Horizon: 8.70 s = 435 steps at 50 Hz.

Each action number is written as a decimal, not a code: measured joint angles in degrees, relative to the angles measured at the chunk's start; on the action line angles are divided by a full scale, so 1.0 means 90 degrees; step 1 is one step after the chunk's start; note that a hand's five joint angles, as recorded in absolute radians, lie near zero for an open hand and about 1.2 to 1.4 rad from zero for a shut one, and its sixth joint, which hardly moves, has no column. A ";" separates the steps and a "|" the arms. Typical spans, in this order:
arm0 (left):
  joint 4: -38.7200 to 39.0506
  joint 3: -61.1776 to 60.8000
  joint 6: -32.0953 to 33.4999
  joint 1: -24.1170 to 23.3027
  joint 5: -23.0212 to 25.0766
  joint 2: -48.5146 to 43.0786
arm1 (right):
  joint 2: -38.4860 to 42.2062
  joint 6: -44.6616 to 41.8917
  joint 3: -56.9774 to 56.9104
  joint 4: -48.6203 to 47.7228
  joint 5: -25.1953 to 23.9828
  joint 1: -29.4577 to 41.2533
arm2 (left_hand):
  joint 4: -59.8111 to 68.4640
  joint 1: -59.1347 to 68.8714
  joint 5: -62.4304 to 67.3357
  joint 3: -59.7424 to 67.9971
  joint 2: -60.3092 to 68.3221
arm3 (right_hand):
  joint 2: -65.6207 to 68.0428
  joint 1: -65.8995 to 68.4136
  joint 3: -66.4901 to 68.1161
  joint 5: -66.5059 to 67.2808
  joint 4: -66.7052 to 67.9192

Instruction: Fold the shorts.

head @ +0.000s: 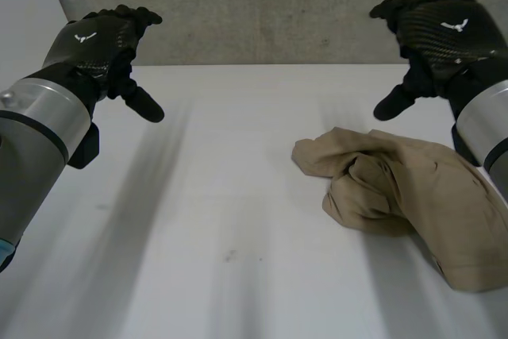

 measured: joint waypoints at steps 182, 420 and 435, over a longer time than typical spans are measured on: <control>-0.0465 -0.3160 0.0528 -0.0262 -0.0041 0.0679 | 0.5918 0.0373 -0.4953 0.2356 -0.1112 0.1313 | 0.0151 0.0314 0.0021 0.0142 0.0274 | 0.0763 0.0496 0.0357 0.0246 0.0280; 0.2710 0.2238 0.3059 -0.0267 -0.0706 -0.0519 | 0.2857 -0.0870 -0.7675 0.1809 0.0297 0.0399 | 0.6293 0.5898 0.6171 0.6280 0.6412 | 0.6034 0.5049 0.6150 0.5921 0.6106; 0.3035 -0.2381 0.2971 -0.0438 -0.0640 0.0119 | 0.2727 -0.0995 -0.2827 0.2676 -0.0301 0.0296 | 0.6313 0.5898 0.6171 0.6300 0.6427 | 0.6034 0.5049 0.6150 0.5922 0.6106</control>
